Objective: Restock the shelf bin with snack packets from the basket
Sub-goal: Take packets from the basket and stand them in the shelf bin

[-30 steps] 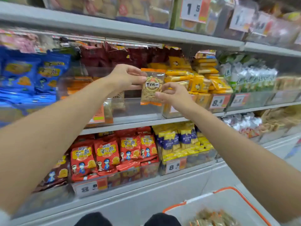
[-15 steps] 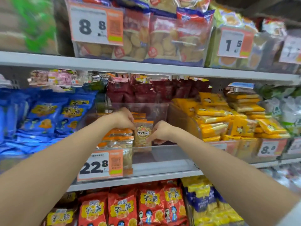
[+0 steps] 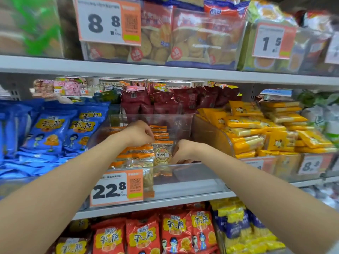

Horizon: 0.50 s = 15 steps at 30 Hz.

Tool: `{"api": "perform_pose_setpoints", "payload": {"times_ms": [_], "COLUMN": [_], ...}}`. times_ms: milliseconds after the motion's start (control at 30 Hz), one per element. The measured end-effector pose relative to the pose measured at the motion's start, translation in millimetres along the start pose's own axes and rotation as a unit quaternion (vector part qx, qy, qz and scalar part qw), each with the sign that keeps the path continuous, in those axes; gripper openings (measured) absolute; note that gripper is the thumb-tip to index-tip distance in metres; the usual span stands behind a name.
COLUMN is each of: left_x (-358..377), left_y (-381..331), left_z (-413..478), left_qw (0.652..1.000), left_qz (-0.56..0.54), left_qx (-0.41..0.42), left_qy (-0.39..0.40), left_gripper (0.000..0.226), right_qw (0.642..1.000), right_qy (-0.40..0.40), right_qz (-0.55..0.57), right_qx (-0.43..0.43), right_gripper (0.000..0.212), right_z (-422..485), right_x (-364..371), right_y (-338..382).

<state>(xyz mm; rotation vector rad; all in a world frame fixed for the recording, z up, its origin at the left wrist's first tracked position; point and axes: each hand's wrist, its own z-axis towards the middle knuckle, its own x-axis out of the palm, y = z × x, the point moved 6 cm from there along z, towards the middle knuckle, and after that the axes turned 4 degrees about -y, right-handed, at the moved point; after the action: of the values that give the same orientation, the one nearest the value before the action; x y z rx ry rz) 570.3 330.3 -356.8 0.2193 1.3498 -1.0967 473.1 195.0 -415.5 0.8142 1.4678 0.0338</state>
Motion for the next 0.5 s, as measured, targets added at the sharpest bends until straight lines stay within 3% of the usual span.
{"api": "perform_pose_setpoints", "payload": {"times_ms": [100,167,267,333,500], "left_x": [-10.4,-17.6,-20.4,-13.7,34.2], "left_y": [-9.7,-24.3,-57.9,-85.8,-149.8], "left_z": [-13.0,-24.1,-46.2,-62.3,-101.6], "left_qw": [0.999,0.997,0.992,0.987,0.983], "left_qz": [-0.013,-0.024,-0.056,-0.076,-0.088], "left_qx": [0.010,0.027,0.056,0.078,0.128], "left_qy": [-0.039,-0.068,-0.103,-0.118,-0.094], "left_gripper": [0.006,0.007,0.006,0.012,0.023], "right_qw": [0.997,0.982,0.916,0.870,0.862], "right_qy": [-0.052,-0.164,-0.351,-0.428,-0.449], "right_qz": [0.057,0.085,0.151,0.168,0.133], "right_qx": [0.004,-0.030,-0.125,-0.179,-0.196], "right_gripper": [0.032,0.021,0.013,0.013,0.013], "right_z": [-15.0,-32.4,-78.7,-115.0,-184.3], "right_x": [-13.2,-32.6,-57.8,-65.0,-57.3], "right_y": [-1.6,-0.9,-2.0,-8.7,-50.3]}}
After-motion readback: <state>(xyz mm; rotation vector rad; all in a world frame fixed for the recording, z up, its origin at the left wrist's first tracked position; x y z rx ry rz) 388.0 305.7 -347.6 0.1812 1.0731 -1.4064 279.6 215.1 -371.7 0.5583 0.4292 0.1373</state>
